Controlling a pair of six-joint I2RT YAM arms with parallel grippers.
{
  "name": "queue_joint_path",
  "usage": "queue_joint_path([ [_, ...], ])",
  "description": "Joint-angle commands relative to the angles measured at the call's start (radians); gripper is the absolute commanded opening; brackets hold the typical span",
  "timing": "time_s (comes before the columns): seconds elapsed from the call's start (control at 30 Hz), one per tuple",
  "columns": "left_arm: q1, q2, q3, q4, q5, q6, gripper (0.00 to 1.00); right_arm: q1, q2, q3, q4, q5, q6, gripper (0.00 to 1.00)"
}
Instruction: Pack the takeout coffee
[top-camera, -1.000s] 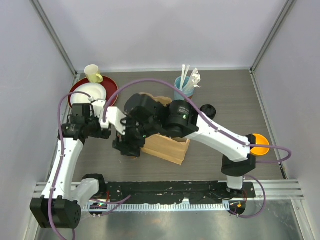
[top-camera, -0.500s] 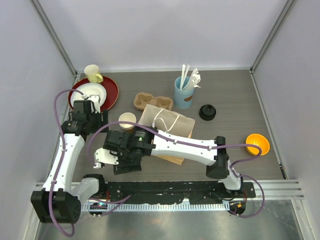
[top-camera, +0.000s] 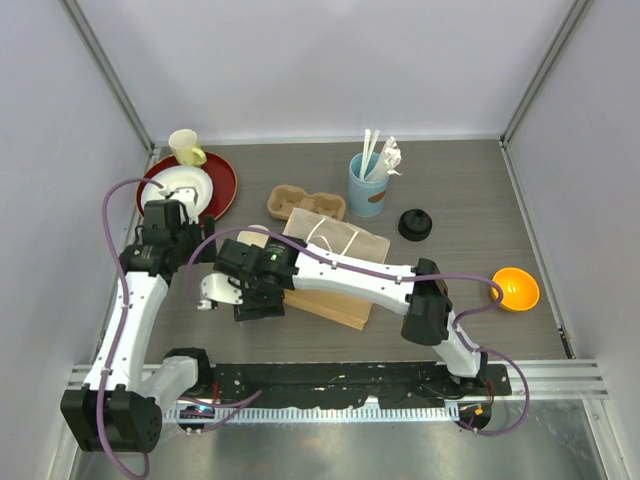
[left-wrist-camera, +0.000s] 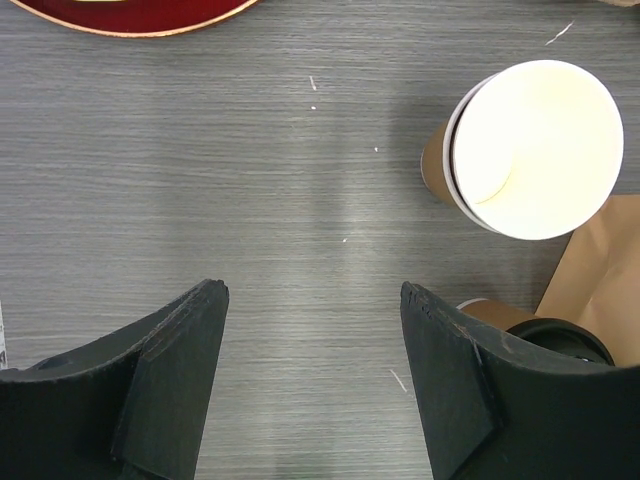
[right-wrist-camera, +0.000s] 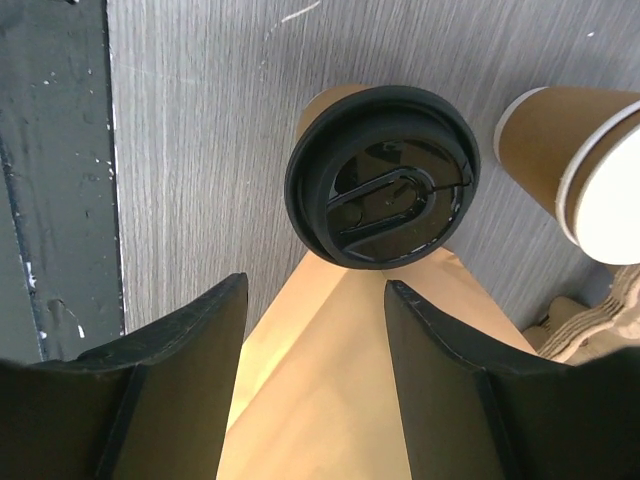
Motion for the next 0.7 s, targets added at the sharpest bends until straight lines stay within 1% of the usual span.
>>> queue_joint_path([
  [0.0,-0.003,-0.030,-0.002,0.044,0.003,-0.007,0.74,-0.005,0.008,-0.027,0.050,-0.032,-0.035,0.61],
  [0.1,-0.003,-0.032,-0.018,0.042,0.001,-0.013,0.74,-0.004,0.026,-0.010,0.063,-0.058,-0.023,0.59],
  [0.13,-0.003,-0.033,-0.021,0.042,0.030,-0.014,0.74,-0.002,0.031,-0.005,0.076,-0.062,-0.018,0.59],
  [0.23,-0.003,-0.032,-0.026,0.041,0.041,-0.027,0.74,-0.005,0.049,-0.007,0.104,-0.078,0.000,0.55],
  [0.37,-0.004,-0.029,-0.025,0.050,0.061,-0.031,0.74,-0.005,0.058,-0.016,0.099,-0.095,0.005,0.45],
  [0.5,-0.004,-0.027,-0.029,0.051,0.063,-0.034,0.74,-0.005,0.025,-0.074,0.103,-0.082,-0.004,0.41],
  [0.63,-0.004,-0.026,-0.027,0.055,0.078,-0.045,0.74,-0.005,0.035,-0.067,0.107,-0.098,-0.004,0.34],
  [0.67,-0.004,-0.026,-0.024,0.055,0.083,-0.050,0.74,-0.004,0.041,-0.056,0.109,-0.103,0.000,0.30],
])
